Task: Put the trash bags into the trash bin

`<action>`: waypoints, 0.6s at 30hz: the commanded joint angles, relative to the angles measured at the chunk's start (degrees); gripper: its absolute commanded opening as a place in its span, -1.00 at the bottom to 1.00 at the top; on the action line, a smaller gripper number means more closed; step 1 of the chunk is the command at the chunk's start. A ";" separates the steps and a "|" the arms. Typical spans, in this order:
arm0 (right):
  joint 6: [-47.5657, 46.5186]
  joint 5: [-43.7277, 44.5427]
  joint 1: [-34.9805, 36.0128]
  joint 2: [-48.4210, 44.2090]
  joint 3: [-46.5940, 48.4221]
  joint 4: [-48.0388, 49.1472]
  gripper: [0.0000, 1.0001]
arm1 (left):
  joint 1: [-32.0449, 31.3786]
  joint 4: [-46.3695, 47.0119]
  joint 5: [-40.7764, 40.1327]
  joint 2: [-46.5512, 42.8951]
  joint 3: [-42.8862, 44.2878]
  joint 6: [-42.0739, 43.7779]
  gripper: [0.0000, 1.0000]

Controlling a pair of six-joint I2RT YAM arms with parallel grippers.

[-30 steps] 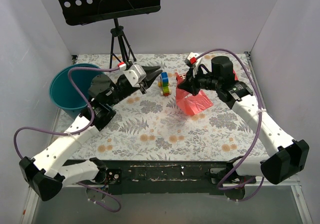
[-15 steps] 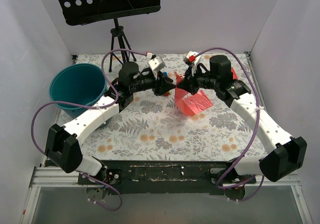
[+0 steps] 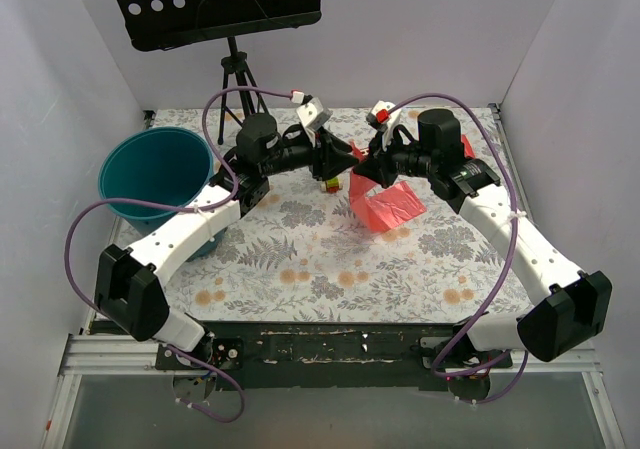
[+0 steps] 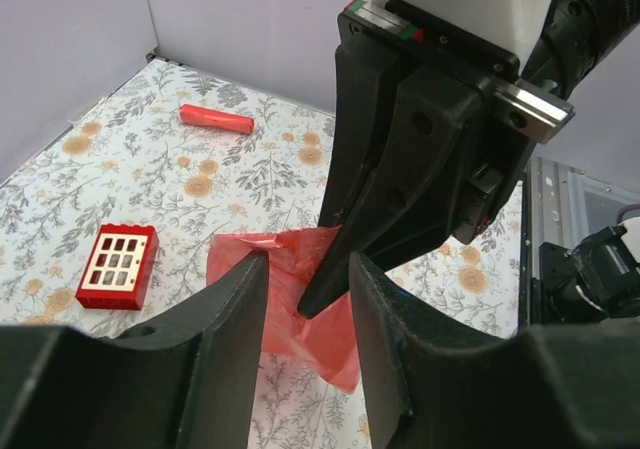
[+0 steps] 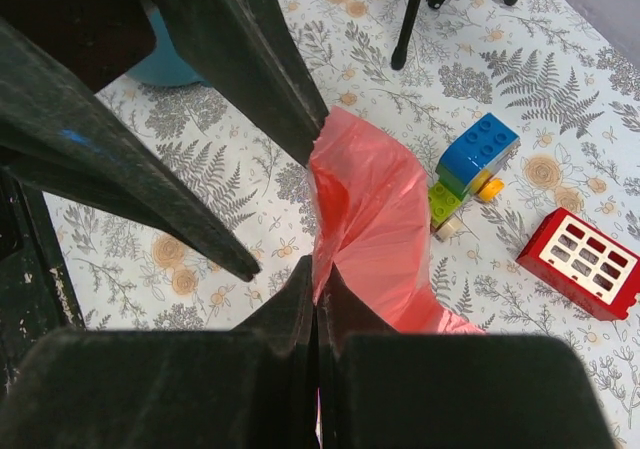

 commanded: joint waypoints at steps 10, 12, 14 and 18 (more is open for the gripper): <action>-0.45 0.03 0.25 0.37 3.02 2.38 -0.97 | -0.13 -1.11 3.35 3.70 5.23 3.17 -0.83; -0.37 0.03 0.25 0.28 2.84 2.29 -0.97 | -0.13 -0.76 3.08 3.62 4.97 3.17 -0.86; -0.45 0.11 0.25 0.11 2.67 2.20 -0.97 | -0.13 -0.41 2.73 3.79 5.05 3.08 -0.88; -0.81 0.20 0.25 0.11 2.75 1.94 -0.97 | -0.13 -0.14 2.38 3.97 5.14 3.00 -0.78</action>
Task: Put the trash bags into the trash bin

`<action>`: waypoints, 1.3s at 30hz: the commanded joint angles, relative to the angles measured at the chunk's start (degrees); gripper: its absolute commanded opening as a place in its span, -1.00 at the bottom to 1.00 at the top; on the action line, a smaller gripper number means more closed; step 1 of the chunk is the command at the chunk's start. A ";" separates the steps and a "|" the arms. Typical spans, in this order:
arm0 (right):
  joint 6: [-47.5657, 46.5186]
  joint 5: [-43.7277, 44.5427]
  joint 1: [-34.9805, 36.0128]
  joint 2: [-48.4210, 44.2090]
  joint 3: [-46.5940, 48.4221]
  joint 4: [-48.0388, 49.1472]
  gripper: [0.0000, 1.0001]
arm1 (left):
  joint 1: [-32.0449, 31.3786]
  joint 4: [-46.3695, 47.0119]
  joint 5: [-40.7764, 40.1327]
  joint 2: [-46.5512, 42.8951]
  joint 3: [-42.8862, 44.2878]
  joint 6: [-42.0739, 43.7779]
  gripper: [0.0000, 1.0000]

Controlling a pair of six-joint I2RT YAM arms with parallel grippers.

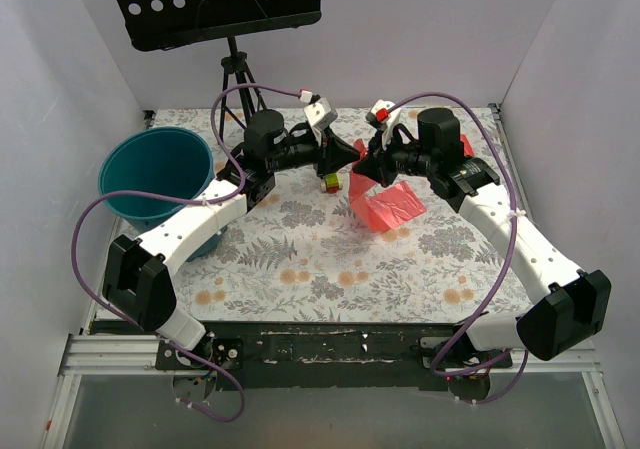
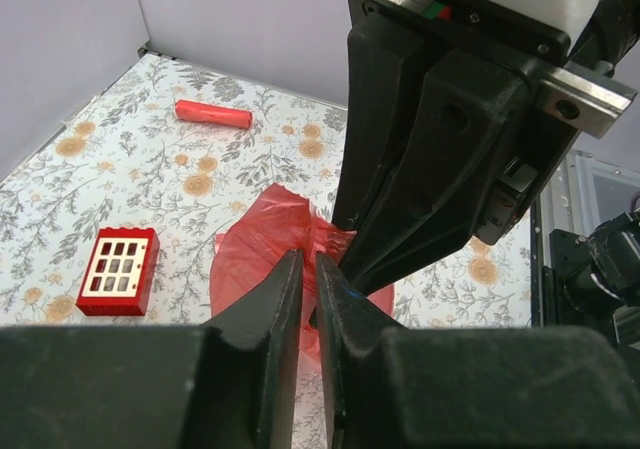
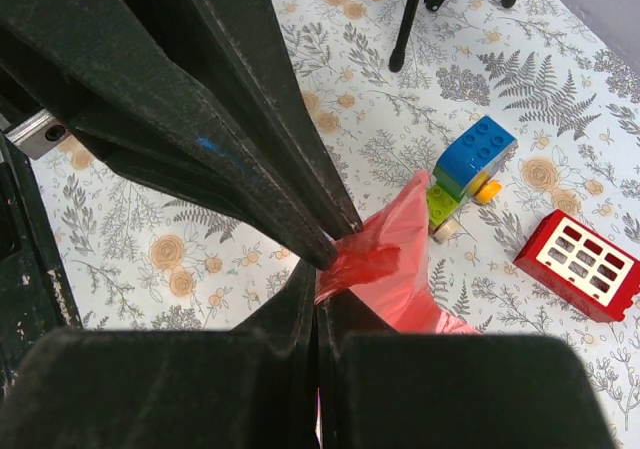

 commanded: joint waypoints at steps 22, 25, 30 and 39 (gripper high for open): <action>-2.40 0.80 0.40 0.02 5.68 -3.09 -0.32 | -0.04 -4.98 -1.37 0.98 5.10 6.25 -1.00; -6.53 -3.14 -1.52 -0.85 9.73 -13.10 0.00 | 0.66 -4.98 -1.19 -0.86 3.86 8.62 -1.00; -6.54 -11.33 -6.02 -5.16 7.99 -16.83 -0.55 | 2.59 -4.81 2.75 -2.44 1.93 7.67 -1.00; -2.14 -7.13 -6.89 -1.39 3.94 -12.33 -0.70 | 3.21 -9.09 0.83 -6.83 -5.62 9.58 -1.00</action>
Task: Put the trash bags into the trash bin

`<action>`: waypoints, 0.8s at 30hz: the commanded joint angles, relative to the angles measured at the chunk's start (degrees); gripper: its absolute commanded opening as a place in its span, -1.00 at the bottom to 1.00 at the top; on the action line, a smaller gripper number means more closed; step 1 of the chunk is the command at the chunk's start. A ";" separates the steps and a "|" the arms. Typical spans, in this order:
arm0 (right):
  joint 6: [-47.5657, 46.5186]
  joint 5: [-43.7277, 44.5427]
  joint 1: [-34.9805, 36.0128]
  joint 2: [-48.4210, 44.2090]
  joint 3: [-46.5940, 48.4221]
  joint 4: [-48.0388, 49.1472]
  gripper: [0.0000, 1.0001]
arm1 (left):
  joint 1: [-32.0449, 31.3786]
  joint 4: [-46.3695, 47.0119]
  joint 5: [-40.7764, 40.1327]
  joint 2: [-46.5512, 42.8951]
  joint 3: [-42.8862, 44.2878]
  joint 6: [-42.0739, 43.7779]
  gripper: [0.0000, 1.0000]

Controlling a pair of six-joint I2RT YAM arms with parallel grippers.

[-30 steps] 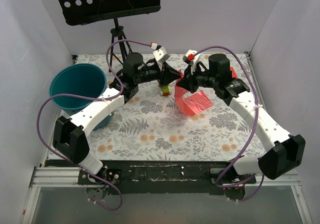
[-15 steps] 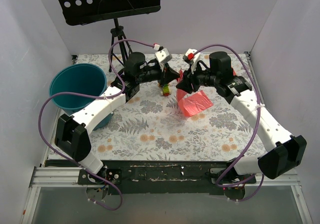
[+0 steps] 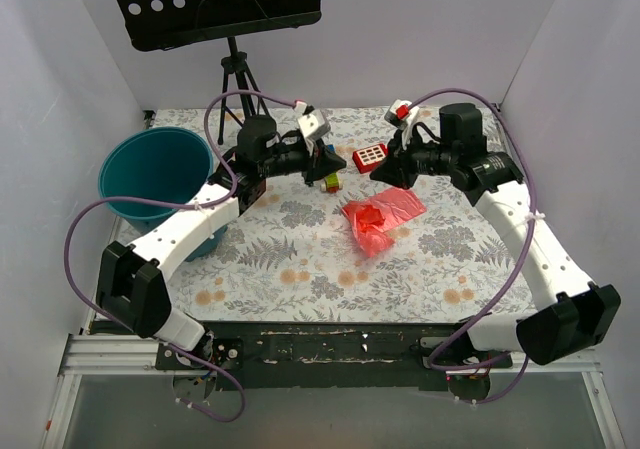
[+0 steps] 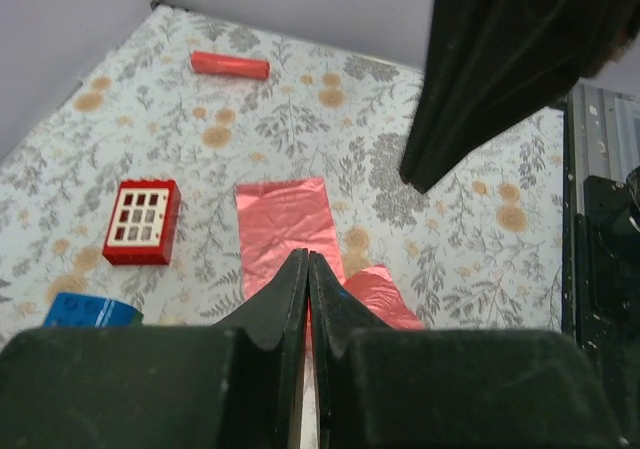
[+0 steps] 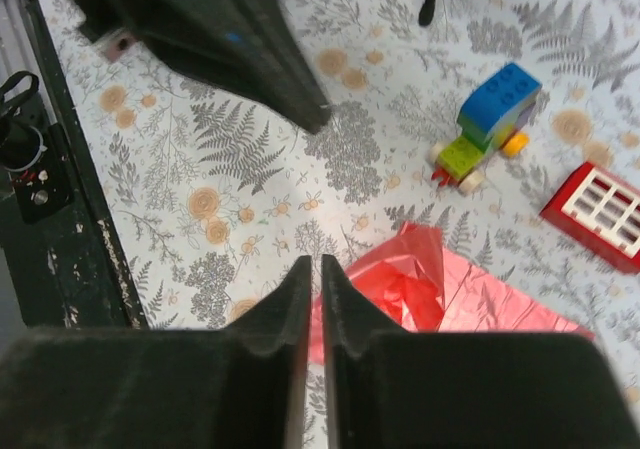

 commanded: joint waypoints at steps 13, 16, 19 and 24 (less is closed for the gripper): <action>-35.97 4.37 1.68 -4.65 -22.03 -9.16 0.00 | 2.45 -20.03 -1.13 -14.64 -20.29 7.27 -0.08; -40.10 4.64 3.61 -3.26 -26.35 -3.62 -0.05 | 3.24 -21.35 -2.19 -16.40 -22.31 6.30 -0.07; -44.85 5.69 6.16 0.96 -27.67 -0.81 -0.12 | 3.86 -23.63 -2.46 -17.98 -22.85 6.03 -0.07; -47.32 6.04 7.66 9.66 -27.15 4.13 -0.15 | 5.00 -25.48 -3.77 -20.01 -23.46 6.56 -0.07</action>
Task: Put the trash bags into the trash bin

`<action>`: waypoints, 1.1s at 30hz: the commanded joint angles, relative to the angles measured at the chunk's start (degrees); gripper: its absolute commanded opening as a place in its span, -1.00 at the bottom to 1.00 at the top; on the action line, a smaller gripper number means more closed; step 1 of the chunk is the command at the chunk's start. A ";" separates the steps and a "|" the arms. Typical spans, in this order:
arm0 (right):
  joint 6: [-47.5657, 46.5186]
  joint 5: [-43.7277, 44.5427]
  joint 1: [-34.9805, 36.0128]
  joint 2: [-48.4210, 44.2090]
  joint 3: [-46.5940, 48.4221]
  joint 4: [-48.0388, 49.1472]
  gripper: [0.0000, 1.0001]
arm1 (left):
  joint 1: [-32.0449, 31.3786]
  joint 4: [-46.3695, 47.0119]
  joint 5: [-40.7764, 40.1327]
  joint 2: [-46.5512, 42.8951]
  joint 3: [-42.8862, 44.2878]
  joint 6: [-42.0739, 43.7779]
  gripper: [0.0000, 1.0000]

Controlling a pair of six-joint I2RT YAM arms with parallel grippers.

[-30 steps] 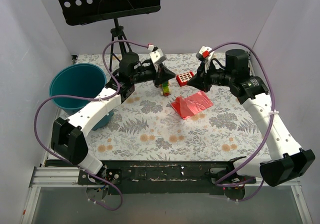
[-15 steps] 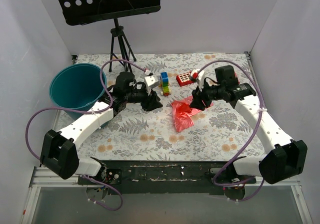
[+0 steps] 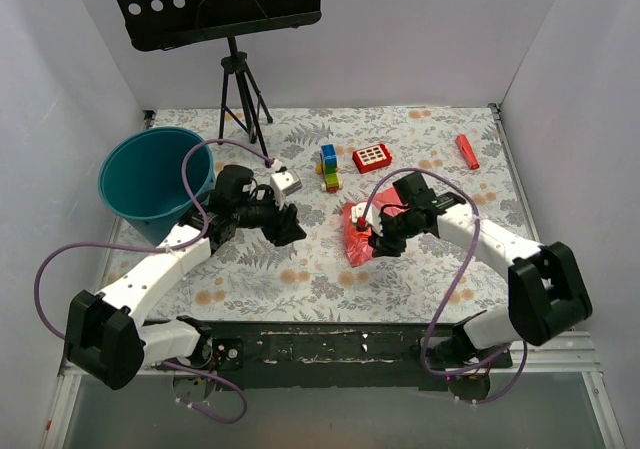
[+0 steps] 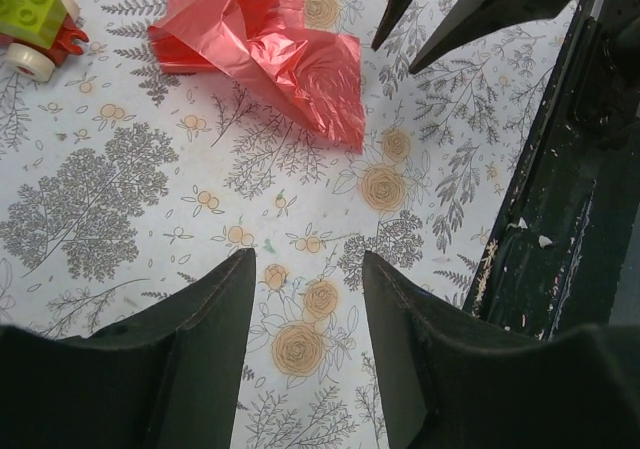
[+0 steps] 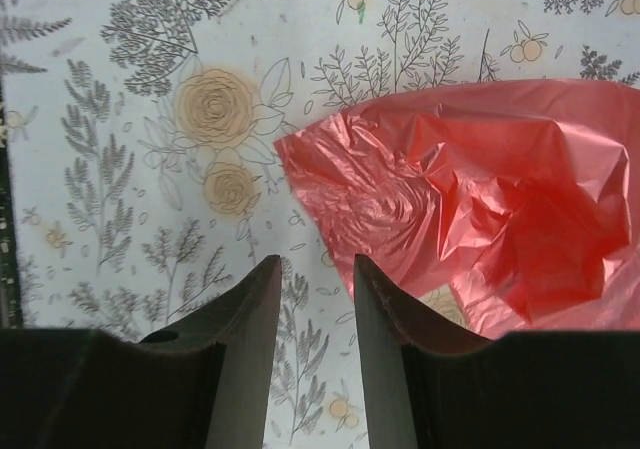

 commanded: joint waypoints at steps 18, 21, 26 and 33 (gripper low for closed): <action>-6.99 7.88 6.42 21.01 1.29 11.66 -0.95 | 4.21 -2.25 -1.81 -5.14 0.74 0.53 -0.06; -3.04 5.78 6.34 18.39 3.92 8.51 -0.97 | 4.21 -2.69 -0.67 -6.02 0.12 0.88 -0.06; 14.87 -4.76 4.93 11.71 19.54 -0.72 -0.97 | 4.21 -1.82 2.75 -9.70 -1.98 3.95 -0.10; 40.28 -11.72 3.35 11.34 37.58 -6.27 -0.97 | 3.78 7.31 14.61 -13.32 0.20 7.56 -0.25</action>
